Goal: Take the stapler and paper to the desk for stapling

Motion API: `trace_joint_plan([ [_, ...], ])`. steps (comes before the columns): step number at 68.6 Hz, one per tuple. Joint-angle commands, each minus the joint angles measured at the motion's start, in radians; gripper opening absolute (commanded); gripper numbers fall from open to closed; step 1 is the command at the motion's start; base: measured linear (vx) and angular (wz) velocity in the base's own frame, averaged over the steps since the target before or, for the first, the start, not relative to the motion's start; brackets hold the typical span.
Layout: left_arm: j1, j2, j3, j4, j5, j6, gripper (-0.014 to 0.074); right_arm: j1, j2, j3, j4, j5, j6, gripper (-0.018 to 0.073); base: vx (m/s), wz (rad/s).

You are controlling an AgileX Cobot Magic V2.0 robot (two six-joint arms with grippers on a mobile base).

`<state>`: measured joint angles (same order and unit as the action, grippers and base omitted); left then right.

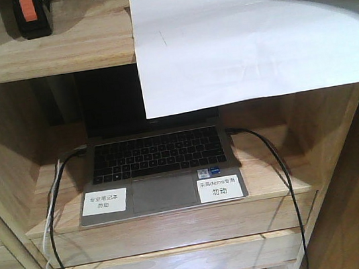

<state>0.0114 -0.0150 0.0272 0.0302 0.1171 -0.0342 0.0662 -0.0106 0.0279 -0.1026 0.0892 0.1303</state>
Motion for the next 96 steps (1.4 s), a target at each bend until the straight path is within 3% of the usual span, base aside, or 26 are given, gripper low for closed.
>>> trace_joint_plan([
  [1, 0.001, -0.013, 0.028, -0.003, -0.070, -0.007, -0.0007, -0.006, -0.015, 0.003, -0.001, -0.075, -0.002, -0.0009, 0.00, 0.00],
  [96, 0.001, -0.013, 0.027, -0.003, -0.081, -0.007, -0.0007, -0.006, -0.015, 0.003, -0.001, -0.075, -0.002, -0.0009, 0.00, 0.00],
])
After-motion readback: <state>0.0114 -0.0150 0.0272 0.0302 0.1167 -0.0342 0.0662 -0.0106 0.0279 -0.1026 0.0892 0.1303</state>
